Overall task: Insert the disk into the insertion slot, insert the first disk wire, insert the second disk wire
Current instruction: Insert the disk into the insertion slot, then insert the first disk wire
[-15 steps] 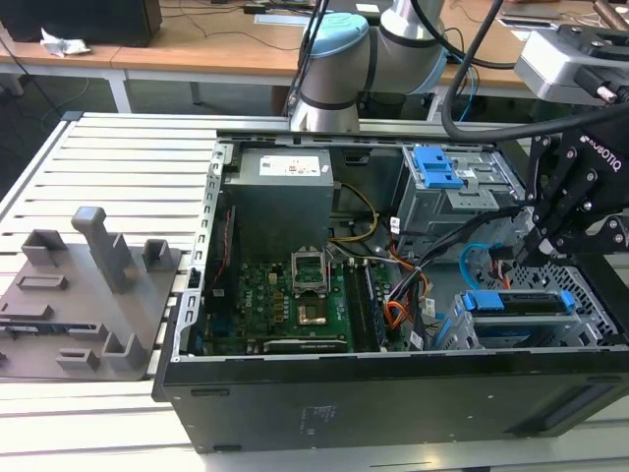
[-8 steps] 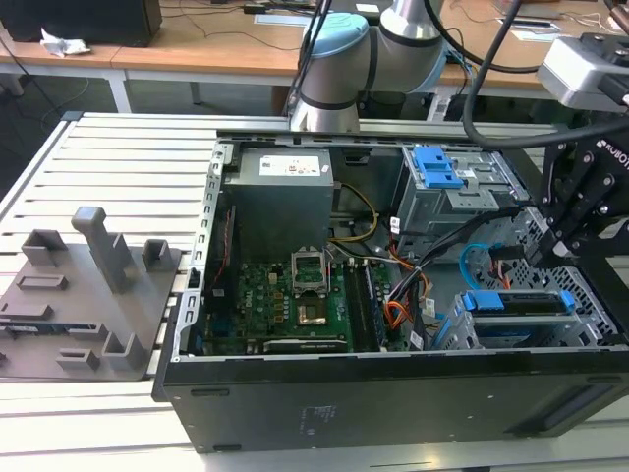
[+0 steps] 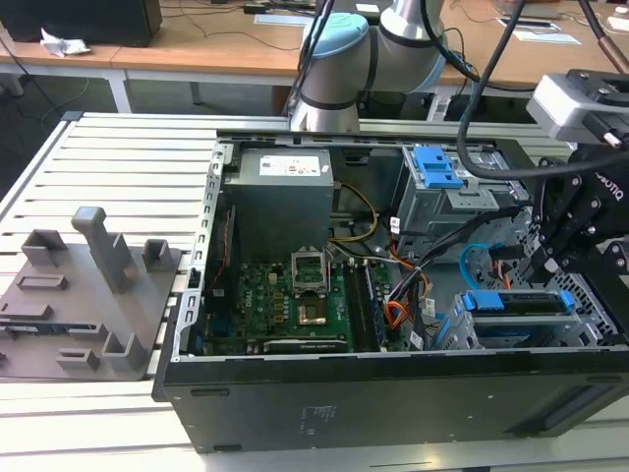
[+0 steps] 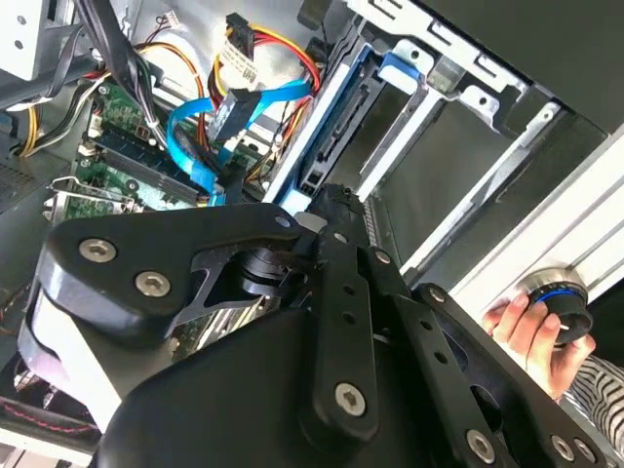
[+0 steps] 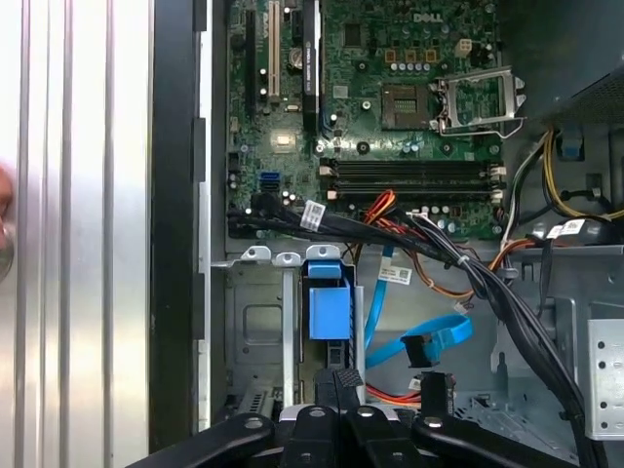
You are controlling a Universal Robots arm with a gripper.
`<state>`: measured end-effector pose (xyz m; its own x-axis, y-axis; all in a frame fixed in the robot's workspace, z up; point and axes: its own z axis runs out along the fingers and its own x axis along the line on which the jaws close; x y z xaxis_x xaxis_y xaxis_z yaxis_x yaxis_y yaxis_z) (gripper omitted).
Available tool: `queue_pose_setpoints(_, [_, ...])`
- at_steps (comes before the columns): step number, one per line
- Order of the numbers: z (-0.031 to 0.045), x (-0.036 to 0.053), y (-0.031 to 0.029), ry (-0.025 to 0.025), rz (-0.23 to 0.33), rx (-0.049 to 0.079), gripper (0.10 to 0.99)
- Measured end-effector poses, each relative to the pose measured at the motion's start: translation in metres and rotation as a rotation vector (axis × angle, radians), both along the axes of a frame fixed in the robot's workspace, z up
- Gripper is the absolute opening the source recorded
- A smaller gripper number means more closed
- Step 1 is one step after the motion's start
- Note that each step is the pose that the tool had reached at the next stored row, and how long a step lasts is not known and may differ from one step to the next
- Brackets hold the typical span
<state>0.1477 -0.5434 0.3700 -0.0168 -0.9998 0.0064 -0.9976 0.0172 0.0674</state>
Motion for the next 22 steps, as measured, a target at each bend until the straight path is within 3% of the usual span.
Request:
queue_pose_setpoints(4, [-0.0066,0.0078,0.0000,0.0014,0.000,0.000,0.106])
queue_pose_setpoints(20, [-0.0070,0.0081,0.0000,0.0015,0.000,0.000,0.106])
queue_pose_setpoints(22, [-0.0071,0.0081,0.0000,0.0015,0.000,0.000,0.169])
